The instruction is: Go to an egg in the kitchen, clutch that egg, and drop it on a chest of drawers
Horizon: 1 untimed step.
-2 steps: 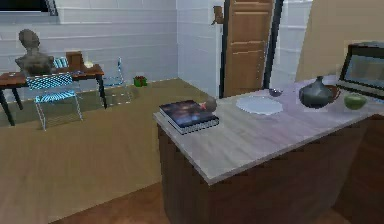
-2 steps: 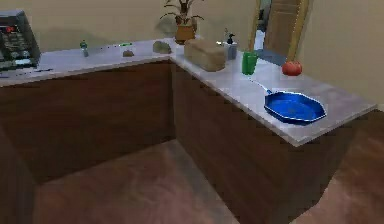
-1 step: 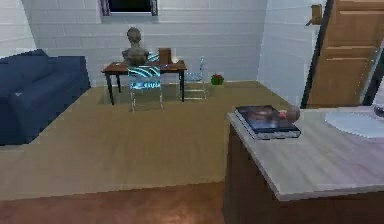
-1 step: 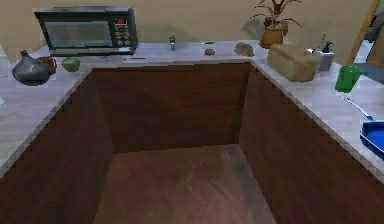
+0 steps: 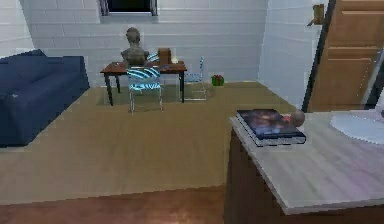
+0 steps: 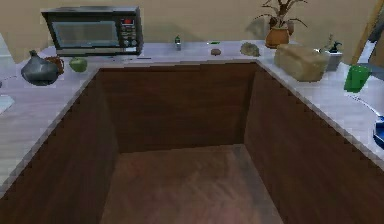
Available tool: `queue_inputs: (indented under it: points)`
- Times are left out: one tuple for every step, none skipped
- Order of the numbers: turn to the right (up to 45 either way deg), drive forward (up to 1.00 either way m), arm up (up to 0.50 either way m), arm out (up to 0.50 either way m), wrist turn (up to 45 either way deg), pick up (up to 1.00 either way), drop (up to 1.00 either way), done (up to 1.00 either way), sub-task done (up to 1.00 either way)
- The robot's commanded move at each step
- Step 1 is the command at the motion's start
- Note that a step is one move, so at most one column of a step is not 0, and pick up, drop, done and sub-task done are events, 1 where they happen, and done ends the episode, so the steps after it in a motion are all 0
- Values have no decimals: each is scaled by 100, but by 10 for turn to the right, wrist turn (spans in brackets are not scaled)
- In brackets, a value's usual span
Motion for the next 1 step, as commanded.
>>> queue_inputs:
  points:
    - [-450,0,0,0,0,0,0,0,0]
